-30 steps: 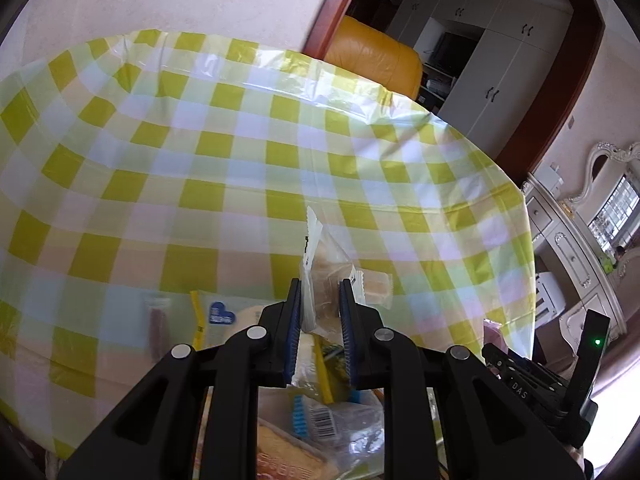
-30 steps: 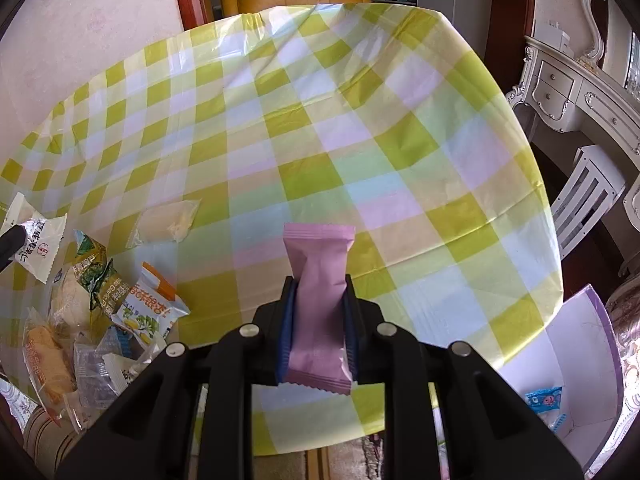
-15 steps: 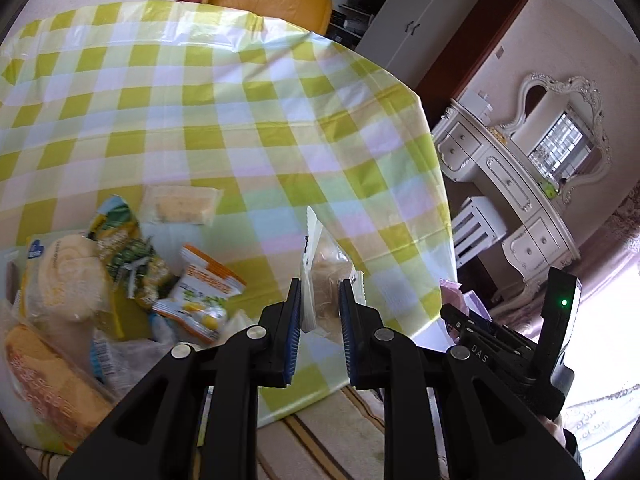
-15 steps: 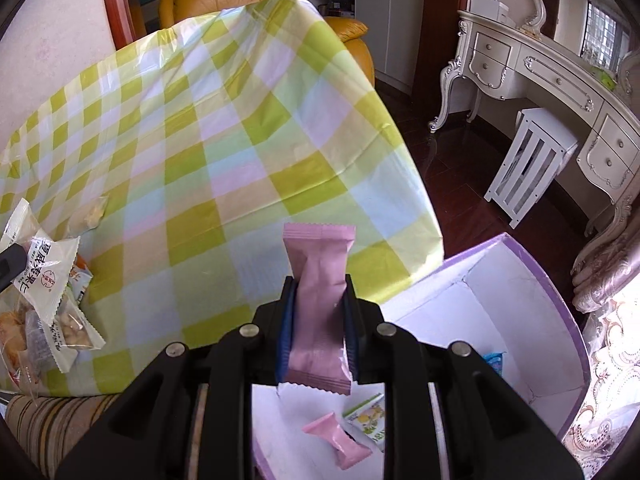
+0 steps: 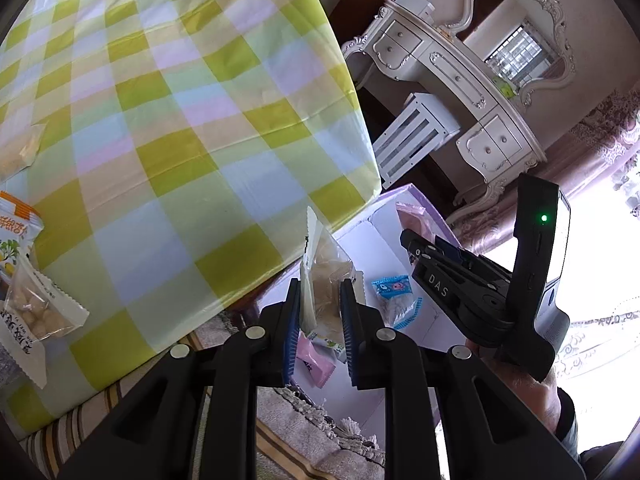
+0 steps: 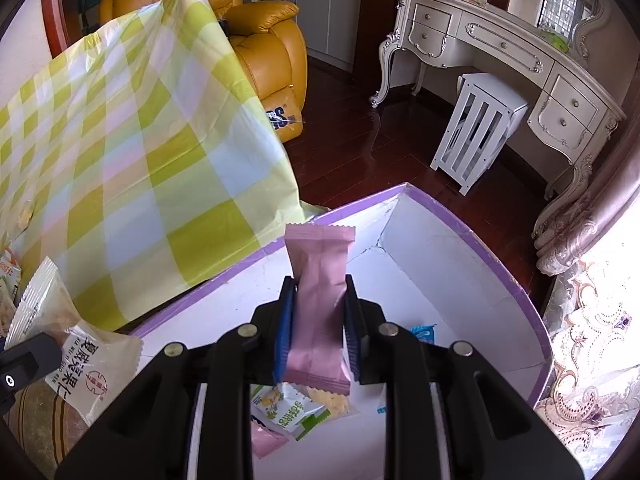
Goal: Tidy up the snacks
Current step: 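Carry both snacks over the white box and open both grippers to drop them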
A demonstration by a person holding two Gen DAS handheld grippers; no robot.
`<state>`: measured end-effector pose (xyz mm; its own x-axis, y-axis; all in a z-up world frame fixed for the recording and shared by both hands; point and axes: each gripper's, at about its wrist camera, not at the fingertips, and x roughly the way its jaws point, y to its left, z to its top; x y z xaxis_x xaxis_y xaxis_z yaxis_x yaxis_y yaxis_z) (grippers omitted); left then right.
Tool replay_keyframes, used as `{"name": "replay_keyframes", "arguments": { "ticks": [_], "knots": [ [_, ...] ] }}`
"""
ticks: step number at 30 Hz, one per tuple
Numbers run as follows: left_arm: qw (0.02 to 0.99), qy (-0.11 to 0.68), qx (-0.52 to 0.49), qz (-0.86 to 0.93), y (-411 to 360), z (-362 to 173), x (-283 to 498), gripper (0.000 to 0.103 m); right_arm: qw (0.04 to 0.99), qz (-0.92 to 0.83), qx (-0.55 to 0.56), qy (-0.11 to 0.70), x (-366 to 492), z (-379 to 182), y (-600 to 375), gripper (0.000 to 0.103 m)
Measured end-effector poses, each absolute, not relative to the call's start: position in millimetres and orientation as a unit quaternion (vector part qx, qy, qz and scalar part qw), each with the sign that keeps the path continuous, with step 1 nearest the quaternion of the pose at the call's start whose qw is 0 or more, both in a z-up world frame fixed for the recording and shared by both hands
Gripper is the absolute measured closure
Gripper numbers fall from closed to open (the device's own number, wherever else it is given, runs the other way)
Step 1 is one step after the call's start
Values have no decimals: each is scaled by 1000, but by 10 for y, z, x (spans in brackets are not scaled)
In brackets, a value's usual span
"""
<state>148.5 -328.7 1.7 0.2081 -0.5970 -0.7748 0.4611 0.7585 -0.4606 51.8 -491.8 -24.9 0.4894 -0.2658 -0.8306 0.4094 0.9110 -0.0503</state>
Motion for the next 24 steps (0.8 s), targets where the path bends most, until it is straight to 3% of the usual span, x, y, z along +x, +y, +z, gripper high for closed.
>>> {"name": "replay_keyframes", "arguments": {
  "ticks": [2, 3, 5, 6, 7, 16, 19, 24],
  "knots": [
    [768, 535, -58, -348, -3371, -16, 1491, 82, 857, -208, 78, 465, 493, -258, -4970, 76],
    [764, 538, -56, -351, -3404, -31, 1487, 81, 856, -212, 79, 465, 481, -262, -4994, 69],
    [764, 538, -53, -351, -3432, -43, 1481, 67, 855, -218, 81, 463, 463, -259, -5028, 59],
    [767, 537, -52, -348, -3417, -34, 1471, 54, 856, -219, 82, 461, 451, -252, -5039, 53],
    [770, 534, -54, -346, -3405, -26, 1472, 50, 857, -220, 83, 459, 439, -243, -5049, 50],
    [785, 520, -54, -334, -3344, 51, 1432, 39, 861, -211, 87, 454, 435, -179, -4998, 36],
    [794, 511, -50, -326, -3303, 87, 1424, 39, 865, -200, 93, 451, 435, -138, -4958, 27],
    [814, 492, -45, -305, -3127, 178, 1394, 34, 867, -182, 99, 453, 475, -79, -4842, 26]
  ]
}}
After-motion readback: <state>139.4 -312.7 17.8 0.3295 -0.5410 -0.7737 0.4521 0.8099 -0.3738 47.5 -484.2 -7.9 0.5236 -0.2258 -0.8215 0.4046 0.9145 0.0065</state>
